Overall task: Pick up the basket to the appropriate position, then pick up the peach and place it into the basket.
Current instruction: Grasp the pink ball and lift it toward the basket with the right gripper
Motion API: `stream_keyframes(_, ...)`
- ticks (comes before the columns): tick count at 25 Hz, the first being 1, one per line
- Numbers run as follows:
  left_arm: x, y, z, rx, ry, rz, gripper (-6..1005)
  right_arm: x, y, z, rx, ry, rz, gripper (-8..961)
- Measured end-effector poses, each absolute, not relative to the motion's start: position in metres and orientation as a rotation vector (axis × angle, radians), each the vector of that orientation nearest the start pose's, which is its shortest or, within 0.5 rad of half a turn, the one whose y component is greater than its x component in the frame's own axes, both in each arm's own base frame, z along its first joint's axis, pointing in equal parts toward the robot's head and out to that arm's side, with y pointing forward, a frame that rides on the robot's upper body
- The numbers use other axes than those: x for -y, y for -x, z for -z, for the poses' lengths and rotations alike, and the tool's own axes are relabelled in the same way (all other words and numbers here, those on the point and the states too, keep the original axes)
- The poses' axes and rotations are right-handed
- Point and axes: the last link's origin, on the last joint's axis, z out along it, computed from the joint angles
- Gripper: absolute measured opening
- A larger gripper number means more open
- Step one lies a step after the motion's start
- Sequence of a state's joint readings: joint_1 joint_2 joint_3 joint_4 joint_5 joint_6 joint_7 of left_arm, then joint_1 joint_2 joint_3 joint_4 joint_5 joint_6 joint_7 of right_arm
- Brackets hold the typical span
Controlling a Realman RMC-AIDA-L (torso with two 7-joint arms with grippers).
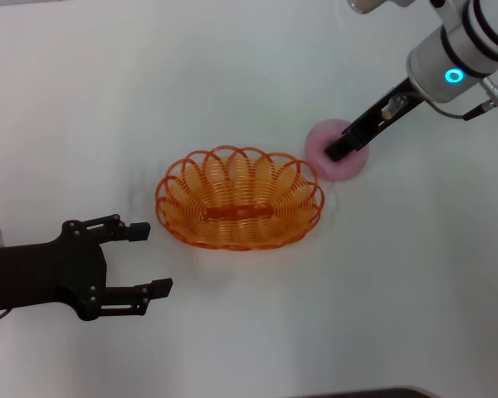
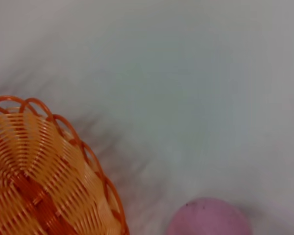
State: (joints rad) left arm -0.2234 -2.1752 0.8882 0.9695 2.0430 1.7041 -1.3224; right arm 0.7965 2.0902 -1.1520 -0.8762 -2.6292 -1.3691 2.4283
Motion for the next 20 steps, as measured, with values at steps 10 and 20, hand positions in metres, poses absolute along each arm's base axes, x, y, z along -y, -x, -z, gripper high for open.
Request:
stream_keyframes(10,-0.243,0.284,0.016,0.518,2.898,0.555,847,-0.385,-0.208,0.000,-1.129,2.630,0.358,316)
stream_keyframes(20,-0.244,0.283,0.016,0.518,2.901,0.559,847,-0.374,-0.199,-0.029,-1.148,2.745,0.185,292)
